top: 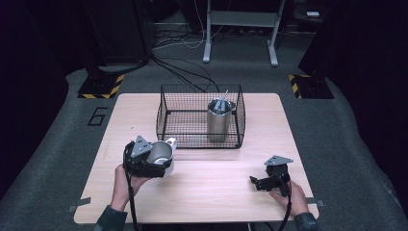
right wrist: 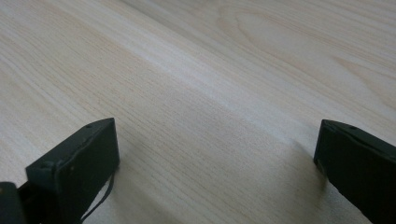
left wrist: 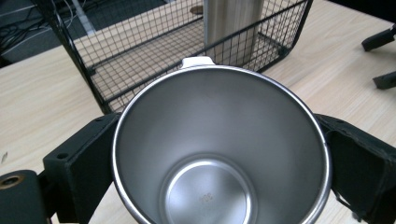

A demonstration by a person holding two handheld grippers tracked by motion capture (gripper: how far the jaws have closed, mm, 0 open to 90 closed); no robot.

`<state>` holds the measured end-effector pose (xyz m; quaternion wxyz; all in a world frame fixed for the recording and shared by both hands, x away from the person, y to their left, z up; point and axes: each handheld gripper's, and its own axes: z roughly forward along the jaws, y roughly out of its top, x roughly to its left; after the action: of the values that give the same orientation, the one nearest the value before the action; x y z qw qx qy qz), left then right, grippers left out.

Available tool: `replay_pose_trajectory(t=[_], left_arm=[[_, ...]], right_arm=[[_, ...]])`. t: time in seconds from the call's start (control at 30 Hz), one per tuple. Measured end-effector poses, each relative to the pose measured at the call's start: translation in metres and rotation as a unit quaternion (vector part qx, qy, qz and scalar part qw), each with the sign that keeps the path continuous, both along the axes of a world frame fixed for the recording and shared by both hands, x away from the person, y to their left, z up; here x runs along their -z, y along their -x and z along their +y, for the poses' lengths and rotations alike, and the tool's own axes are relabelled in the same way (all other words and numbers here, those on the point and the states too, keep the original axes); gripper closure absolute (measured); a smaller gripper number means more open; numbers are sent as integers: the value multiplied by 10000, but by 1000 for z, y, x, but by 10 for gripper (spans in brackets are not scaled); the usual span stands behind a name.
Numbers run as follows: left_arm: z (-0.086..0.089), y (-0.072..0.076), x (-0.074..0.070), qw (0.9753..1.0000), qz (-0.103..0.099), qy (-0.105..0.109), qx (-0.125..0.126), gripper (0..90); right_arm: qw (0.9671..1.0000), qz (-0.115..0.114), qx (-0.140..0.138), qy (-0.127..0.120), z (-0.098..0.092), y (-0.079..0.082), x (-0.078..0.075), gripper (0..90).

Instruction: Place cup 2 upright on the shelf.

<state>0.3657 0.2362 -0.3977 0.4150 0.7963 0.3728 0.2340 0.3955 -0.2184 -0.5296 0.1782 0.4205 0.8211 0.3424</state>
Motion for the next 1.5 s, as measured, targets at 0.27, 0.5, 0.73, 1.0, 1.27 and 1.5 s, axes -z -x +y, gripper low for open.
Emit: replay_pose_trajectory(t=[0.27,0.5,0.73,1.0,1.27,1.5], left_arm=[[-10,-7,-14,9998,-43,-17,174,58],[-20,-13,-20,9997,-108,-15,240,58],[-28,-19,-29,9994,-152,69,319,58],[-34,-26,-42,9988,-225,33,440,58],[-41,-35,-54,9984,-326,46,467,58],[-44,-43,-63,9981,-357,43,492,58]], right_arm=[[10000,-9,-42,12,0,0,0,0],[10000,-8,-41,10,0,0,0,0],[10000,-4,-38,-6,0,0,0,0],[10000,-3,-43,-8,0,0,0,0],[10000,-32,-86,-16,0,0,0,0],[10000,-26,-91,-10,0,0,0,0]])
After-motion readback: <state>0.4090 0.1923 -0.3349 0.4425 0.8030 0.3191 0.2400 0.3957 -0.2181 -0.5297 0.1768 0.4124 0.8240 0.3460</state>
